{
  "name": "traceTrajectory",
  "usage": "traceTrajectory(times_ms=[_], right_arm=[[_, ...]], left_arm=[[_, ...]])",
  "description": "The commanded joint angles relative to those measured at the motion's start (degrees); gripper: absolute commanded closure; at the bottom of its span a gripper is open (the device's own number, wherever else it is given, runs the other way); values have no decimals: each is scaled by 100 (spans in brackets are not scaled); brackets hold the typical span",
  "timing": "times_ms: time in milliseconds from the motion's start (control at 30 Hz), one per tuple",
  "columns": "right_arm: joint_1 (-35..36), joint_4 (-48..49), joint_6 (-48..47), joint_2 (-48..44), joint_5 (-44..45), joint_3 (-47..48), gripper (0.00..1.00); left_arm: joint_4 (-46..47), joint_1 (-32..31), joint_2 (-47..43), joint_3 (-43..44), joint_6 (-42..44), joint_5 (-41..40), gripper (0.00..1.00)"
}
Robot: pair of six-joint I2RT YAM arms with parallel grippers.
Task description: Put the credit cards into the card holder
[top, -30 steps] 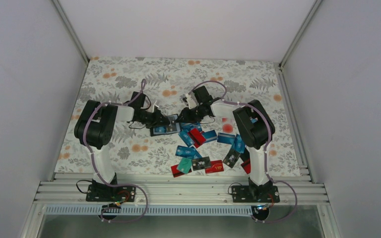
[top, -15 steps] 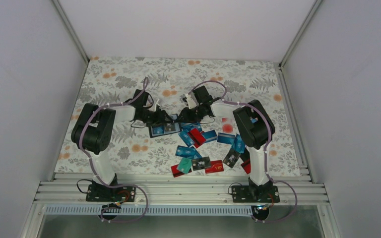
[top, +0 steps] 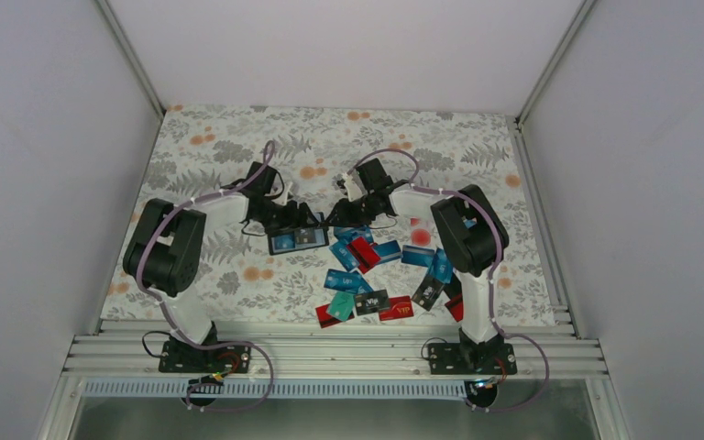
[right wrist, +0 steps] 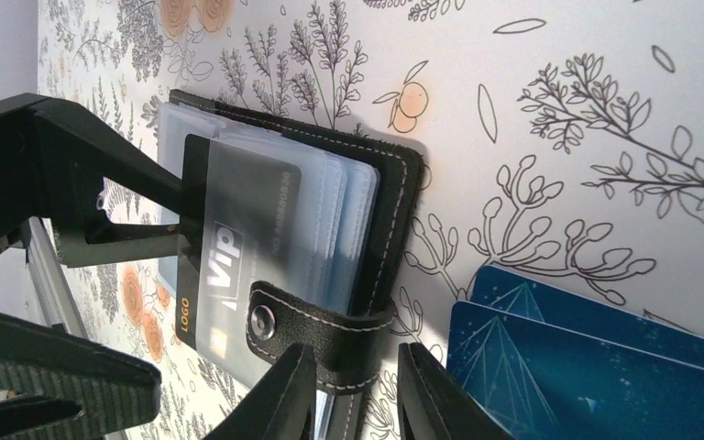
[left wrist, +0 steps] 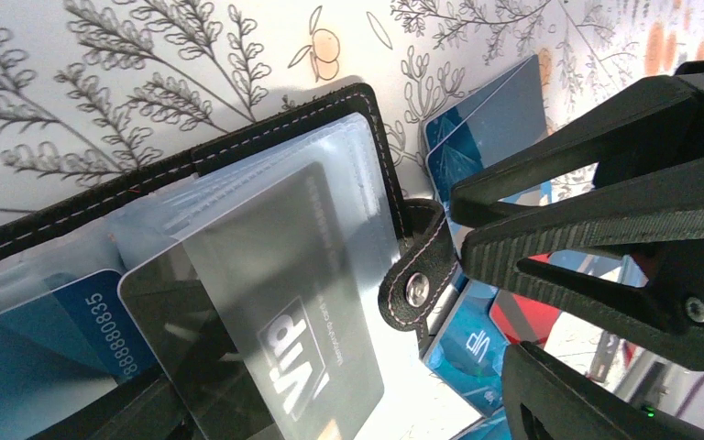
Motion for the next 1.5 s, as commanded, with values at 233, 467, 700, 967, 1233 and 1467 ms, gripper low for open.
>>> traceTrajectory(times_ms=[233,467,700,967,1233,1467], right_arm=[[-5,121,-63,-340,-24,-107,75],[19,184,-38,-309,-161,-137,75],[69,196,-40,-217,-181,-118,75],[94,187,-26,-172,-172,-113,75],[96,185,-28,-175,-175,-124,75],[91,189,-22,-134,-194,-107,75]], left_arm=[[-897,-158,-541,73,-15,-1200,10],[-1176,-455,-627,217,-137,-1823,11],[-1150,-645,-440,376,-238,-1867,11],[-1199,-783,-206,565,-297,-1945,12],[-1431,-830,-614,549,-546,-2694,12],[-1357,-880,-510,483,-570,-2544,13]])
